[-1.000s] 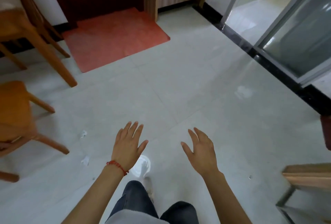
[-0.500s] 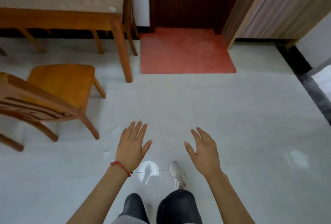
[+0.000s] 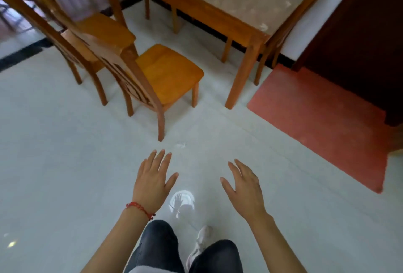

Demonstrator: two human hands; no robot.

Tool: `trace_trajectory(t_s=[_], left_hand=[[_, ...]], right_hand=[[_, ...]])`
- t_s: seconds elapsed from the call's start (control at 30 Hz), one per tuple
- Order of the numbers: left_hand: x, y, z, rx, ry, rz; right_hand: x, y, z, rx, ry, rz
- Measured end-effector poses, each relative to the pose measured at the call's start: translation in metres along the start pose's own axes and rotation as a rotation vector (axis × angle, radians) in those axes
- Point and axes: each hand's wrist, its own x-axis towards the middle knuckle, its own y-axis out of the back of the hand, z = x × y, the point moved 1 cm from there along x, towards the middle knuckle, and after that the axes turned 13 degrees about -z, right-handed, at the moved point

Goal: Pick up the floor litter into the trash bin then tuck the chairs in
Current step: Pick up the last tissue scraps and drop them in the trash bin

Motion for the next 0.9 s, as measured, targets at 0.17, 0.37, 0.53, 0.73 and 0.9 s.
trace_trajectory(t_s=[0.17,0.37,0.53,0.73,0.9], left_hand=[[-0.009,-0.002,-0.038,-0.095,0.168,0.03],[0.014,-0.005,-0.075,-0.128,0.273,-0.02],[0.054,-0.008,-0.089,-0.146,0.279,-0.051],[0.106,-0.015,-0.096,-0.164,0.276,-0.034],[0.15,-0.031,-0.102,-0.174,0.324,0.008]], right_hand=[[0.045,-0.008,-0.027,-0.049,0.113,-0.118],[0.101,-0.024,-0.048,-0.083,0.133,-0.221],[0.139,-0.021,-0.052,-0.061,0.113,-0.235],[0.194,-0.02,-0.039,-0.065,0.107,-0.269],[0.254,-0.034,-0.023,-0.056,0.153,-0.33]])
